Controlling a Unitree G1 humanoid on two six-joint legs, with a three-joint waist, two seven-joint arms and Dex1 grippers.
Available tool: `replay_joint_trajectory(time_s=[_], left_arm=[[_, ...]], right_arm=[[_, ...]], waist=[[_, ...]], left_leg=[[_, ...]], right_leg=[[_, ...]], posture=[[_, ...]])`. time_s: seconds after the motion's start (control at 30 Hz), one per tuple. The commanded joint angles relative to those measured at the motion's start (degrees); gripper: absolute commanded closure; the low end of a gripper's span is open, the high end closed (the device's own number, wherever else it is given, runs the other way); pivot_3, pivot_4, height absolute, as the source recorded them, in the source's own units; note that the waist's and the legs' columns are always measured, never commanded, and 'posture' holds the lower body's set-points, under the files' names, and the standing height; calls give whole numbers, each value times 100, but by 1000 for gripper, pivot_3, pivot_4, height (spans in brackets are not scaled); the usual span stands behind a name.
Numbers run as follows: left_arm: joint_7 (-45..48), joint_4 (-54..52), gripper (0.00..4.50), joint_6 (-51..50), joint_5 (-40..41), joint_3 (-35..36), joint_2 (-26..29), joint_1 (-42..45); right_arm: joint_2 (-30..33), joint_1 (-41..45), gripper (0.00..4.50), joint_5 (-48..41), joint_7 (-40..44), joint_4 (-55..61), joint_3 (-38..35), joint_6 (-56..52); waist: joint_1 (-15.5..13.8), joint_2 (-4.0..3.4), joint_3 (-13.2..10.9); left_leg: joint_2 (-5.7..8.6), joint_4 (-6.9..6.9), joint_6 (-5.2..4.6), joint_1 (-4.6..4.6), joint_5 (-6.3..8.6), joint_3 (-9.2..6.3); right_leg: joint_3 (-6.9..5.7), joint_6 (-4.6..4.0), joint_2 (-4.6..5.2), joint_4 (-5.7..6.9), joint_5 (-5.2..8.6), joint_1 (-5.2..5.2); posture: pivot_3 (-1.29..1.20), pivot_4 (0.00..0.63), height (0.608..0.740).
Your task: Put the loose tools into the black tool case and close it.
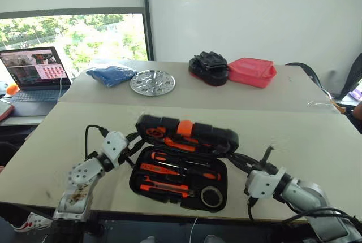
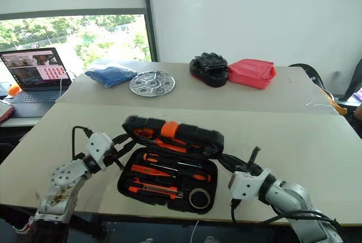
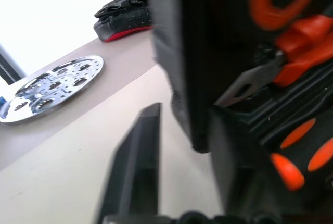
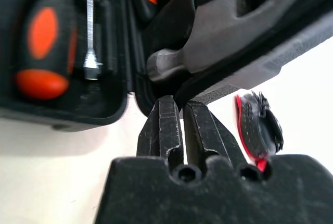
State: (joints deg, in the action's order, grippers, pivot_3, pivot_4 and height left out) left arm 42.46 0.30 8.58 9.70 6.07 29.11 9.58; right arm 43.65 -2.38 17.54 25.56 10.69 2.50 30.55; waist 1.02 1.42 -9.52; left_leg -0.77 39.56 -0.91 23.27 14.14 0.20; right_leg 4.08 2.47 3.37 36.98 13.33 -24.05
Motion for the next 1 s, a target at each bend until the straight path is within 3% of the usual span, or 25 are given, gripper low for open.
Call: replay_joint_trajectory(time_s=[0.03, 0.17, 0.27, 0.37, 0.47, 0.6, 0.67, 0.77, 0.93, 0.97, 1.0], left_arm=[[359, -544, 1554, 172, 250, 3, 228, -325], [573, -628, 93, 173, 401, 317, 636, -608], [871, -568, 0, 207, 504, 497, 979, -877], [1671, -123, 0, 439, 542, 704, 1698, -1282], [2280, 246, 0, 367, 806, 750, 2198, -1315], [3264, 163, 0, -1045, 1772, 845, 2811, -1349], [3598, 174, 0, -957, 1736, 858, 2967, -1557], [4057, 595, 0, -645, 1228, 701, 3428, -1781], [4211, 1628, 0, -1282, 898, 98, 3563, -153], [4336, 1794, 255, -1494, 893, -34, 3536, 295], [4447, 1928, 516, -1608, 888, -135, 3506, 670]], right_arm=[[302, -281, 3097, 50, 212, 449, 4, 568], [1029, -1009, 1697, -536, 792, 822, -318, 816], [1591, -1652, 702, -1041, 1225, 1090, -661, 931], [2081, -2413, 702, -1712, 1806, 1194, -1247, 893], [2102, -2486, 702, -1790, 1917, 1152, -1347, 806], [1842, -2296, 702, -1722, 1918, 1158, -1172, 532], [1746, -2210, 702, -1677, 1971, 1182, -1100, 478], [1691, -2200, 702, -1784, 2102, 1300, -1021, 241], [1730, -2227, 702, -2585, 2383, 1826, -1089, -781], [1740, -2222, 660, -2793, 2433, 2008, -1102, -1060], [1755, -2220, 925, -2980, 2482, 2177, -1116, -1310]], waist=[[-1, 0, 0], [-15, 2, 0], [-13, 17, 4], [47, 21, 4], [102, 40, 3], [107, 42, 2], [105, 42, 2], [87, 42, 2], [-56, 44, -2], [-77, 47, -1], [-99, 48, -1]], left_leg=[[-2, -1, 0, -8, 0, 1], [-4, 3, 0, -5, -1, 9], [-11, 5, 0, -8, 0, 16], [-12, -3, 0, -11, 0, 15], [-20, -48, 0, -96, 0, 25], [-34, -66, 1, -139, 0, 49], [-33, -65, 1, -133, 0, 49], [-26, -72, 1, -126, 5, 48], [-11, -64, 0, -120, 6, 40], [-13, -59, 1, -114, 5, 39], [-16, -58, 1, -118, 5, 41]], right_leg=[[0, 0, 0, -2, 1, 9], [1, 0, 0, 4, 3, 2], [-7, -6, -6, 5, 6, 8], [3, -12, -5, 9, 10, -1], [0, -33, -12, -5, 29, 69], [-4, -25, -12, -1, 99, 99], [-4, 7, -6, 3, 87, 95], [-4, -13, 1, 2, 82, 91], [-11, -5, -4, 3, 88, 93], [-16, 17, -4, 5, 97, 90], [-15, 21, -2, 3, 96, 96]], posture=[[0, 150, 740], [0, 150, 740], [0, 150, 740], [0, 150, 740], [0, 150, 740], [0, 150, 740], [0, 150, 740], [0, 150, 740], [0, 150, 740], [0, 150, 740], [0, 150, 740]])
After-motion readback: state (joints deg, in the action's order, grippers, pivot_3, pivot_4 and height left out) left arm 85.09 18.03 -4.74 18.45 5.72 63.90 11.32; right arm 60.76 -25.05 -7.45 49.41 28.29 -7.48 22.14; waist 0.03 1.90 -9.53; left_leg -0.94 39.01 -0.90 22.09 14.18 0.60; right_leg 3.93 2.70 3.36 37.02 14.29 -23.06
